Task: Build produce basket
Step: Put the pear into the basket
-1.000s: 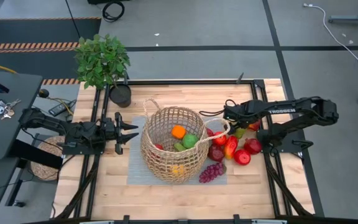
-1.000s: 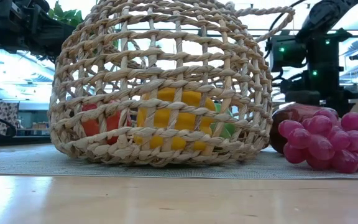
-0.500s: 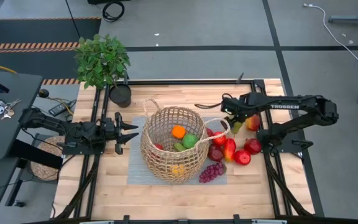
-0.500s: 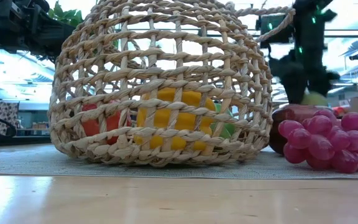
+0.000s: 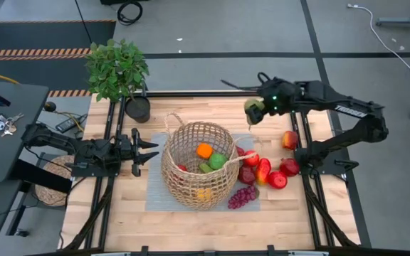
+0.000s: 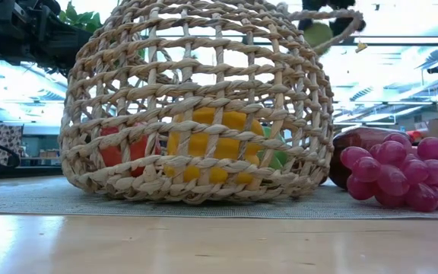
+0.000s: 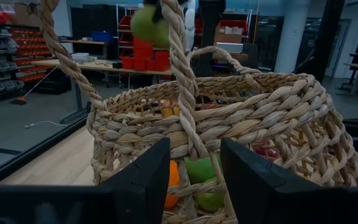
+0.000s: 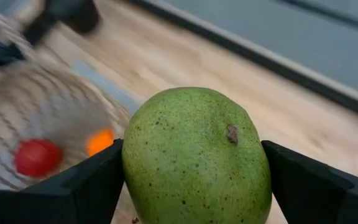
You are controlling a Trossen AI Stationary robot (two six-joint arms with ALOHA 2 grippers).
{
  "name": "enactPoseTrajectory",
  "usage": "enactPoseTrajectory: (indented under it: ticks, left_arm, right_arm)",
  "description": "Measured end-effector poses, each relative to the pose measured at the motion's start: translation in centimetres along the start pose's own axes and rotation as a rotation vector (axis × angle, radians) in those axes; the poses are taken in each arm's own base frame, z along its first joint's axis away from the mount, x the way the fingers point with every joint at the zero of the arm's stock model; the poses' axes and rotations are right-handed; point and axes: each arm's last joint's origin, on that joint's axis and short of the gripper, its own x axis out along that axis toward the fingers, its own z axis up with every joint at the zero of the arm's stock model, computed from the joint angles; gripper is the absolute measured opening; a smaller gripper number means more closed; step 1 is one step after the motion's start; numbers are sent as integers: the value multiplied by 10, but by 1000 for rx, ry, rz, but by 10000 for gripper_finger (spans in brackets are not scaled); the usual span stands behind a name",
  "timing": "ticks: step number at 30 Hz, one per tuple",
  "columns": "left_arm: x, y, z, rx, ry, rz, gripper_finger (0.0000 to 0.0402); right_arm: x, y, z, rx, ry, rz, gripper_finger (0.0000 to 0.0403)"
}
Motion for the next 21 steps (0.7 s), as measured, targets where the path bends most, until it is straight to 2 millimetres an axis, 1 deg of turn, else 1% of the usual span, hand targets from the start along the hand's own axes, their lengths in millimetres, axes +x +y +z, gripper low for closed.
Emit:
enactPoseTrajectory:
  ticks: [3,8,10,15,18,21]
  left_arm:
    - [0,0,0,0,0,0,147]
    - [0,0,0,0,0,0,146]
    - [0,0,0,0,0,0,148]
    - [0,0,0,0,0,0,149]
    - [0,0,0,0,1,0,146]
    - [0,0,0,0,1,0,145]
  right_arm:
    - [-13,11,6,-34,-85,66,356]
    - [-26,27,11,-66,-192,165,357]
    - [-33,34,13,-105,-222,224,357]
    - [-56,52,19,-191,-380,355,357]
    - [-61,58,18,-233,-411,387,357]
    - [-63,60,15,-245,-415,372,358]
